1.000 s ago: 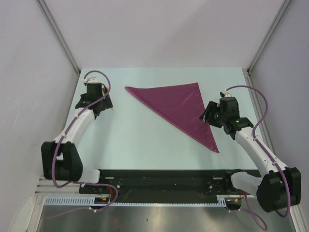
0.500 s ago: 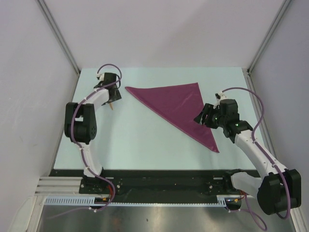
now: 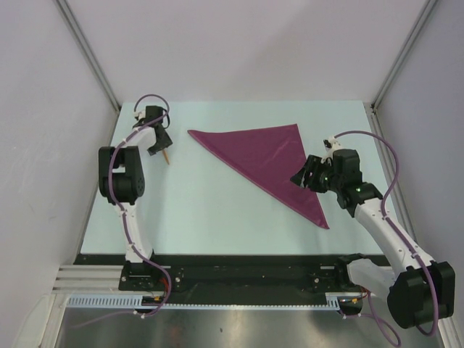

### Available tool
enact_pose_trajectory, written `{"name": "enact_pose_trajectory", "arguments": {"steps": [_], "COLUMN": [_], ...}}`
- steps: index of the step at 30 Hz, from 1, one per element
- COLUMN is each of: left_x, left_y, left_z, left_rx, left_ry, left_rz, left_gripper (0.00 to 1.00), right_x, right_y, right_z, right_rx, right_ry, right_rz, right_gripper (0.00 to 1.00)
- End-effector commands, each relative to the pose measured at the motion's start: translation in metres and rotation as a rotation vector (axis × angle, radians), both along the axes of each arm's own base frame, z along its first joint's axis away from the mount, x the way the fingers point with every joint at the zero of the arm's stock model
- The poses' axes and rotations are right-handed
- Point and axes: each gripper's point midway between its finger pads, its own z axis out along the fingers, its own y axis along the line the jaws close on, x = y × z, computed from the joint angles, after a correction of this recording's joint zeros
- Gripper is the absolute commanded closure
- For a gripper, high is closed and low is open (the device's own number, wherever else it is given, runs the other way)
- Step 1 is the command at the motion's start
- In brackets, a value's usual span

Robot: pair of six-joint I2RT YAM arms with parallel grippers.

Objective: Fold the napkin, place the utensils inside, and roll it up
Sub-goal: Grab a utensil with the left arm

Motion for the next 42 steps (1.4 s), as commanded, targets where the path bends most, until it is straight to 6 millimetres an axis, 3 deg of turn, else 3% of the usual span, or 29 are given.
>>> {"name": "enact_pose_trajectory", "arguments": {"steps": [1, 2, 3, 11, 17, 18, 21, 24, 27, 29, 31, 32, 33, 34, 35, 36, 37, 38, 40, 41, 42], "left_x": [0.017, 0.018, 0.018, 0.019, 0.02, 0.019, 0.019, 0.016, 0.012, 0.008, -0.004, -0.007, -0.019, -0.024, -0.03, -0.042, -0.047, -0.053, -0.066, -0.074, -0.079], "left_y": [-0.009, -0.01, 0.003, 0.005, 0.002, 0.003, 0.0, 0.0, 0.001, 0.0, -0.007, -0.014, -0.022, -0.03, -0.052, -0.062, -0.073, -0.1, -0.122, -0.152, -0.165], "left_z": [0.007, 0.006, 0.004, -0.009, -0.013, -0.015, -0.015, -0.013, 0.001, 0.026, 0.03, 0.057, 0.05, 0.06, 0.08, 0.074, 0.077, 0.092, 0.089, 0.094, 0.099], "left_rx": [-0.052, -0.057, -0.071, -0.113, -0.144, -0.144, -0.149, -0.137, -0.117, -0.116, -0.137, -0.158, -0.182, -0.193, -0.212, -0.22, -0.228, -0.256, -0.268, -0.318, -0.345], "left_ry": [-0.016, -0.013, -0.012, 0.028, 0.035, 0.039, 0.04, 0.037, 0.011, -0.04, -0.061, -0.131, -0.134, -0.167, -0.221, -0.22, -0.237, -0.28, -0.3, -0.324, -0.353], "left_rz": [-0.007, -0.008, 0.018, 0.025, 0.009, 0.005, -0.017, -0.044, -0.071, -0.076, -0.078, -0.07, -0.075, -0.079, -0.1, -0.104, -0.113, -0.135, -0.132, -0.143, -0.14], "left_gripper": [0.45, 0.45, 0.47, 0.54, 0.69, 0.77, 0.87, 0.99, 1.0, 1.0, 1.0, 1.0, 1.0, 1.0, 1.0, 1.0, 1.0, 1.0, 1.0, 1.0, 1.0], "right_x": [-0.002, -0.002, -0.002, -0.005, -0.004, -0.005, -0.006, -0.006, -0.005, -0.004, -0.002, -0.001, -0.001, 0.0, 0.0, 0.0, 0.0, 0.001, -0.001, -0.001, -0.002], "right_y": [0.004, 0.004, 0.003, 0.003, 0.004, 0.004, 0.004, 0.002, 0.002, 0.004, 0.006, 0.007, 0.008, 0.008, 0.009, 0.009, 0.009, 0.008, 0.005, 0.003, 0.003], "right_z": [0.016, 0.018, 0.019, 0.021, 0.02, 0.018, 0.017, 0.016, 0.015, 0.013, 0.012, 0.01, 0.009, 0.008, 0.008, 0.007, 0.008, 0.009, 0.011, 0.013, 0.017], "right_rx": [0.027, 0.03, 0.03, 0.029, 0.04, 0.04, 0.033, 0.022, 0.022, 0.03, 0.038, 0.039, 0.041, 0.04, 0.039, 0.037, 0.035, 0.028, 0.016, 0.012, 0.011], "right_ry": [-0.046, -0.05, -0.053, -0.06, -0.061, -0.056, -0.055, -0.054, -0.052, -0.048, -0.049, -0.047, -0.044, -0.041, -0.039, -0.037, -0.037, -0.037, -0.038, -0.042, -0.056], "right_rz": [0.019, 0.02, 0.018, 0.016, 0.016, 0.018, 0.02, 0.019, 0.017, 0.019, 0.023, 0.025, 0.026, 0.027, 0.028, 0.029, 0.028, 0.022, 0.013, 0.009, 0.008], "right_gripper": [0.42, 0.42, 0.42, 0.42, 0.42, 0.42, 0.42, 0.42, 0.42, 0.42, 0.42, 0.42, 0.42, 0.42, 0.42, 0.42, 0.41, 0.42, 0.42, 0.42, 0.42]}}
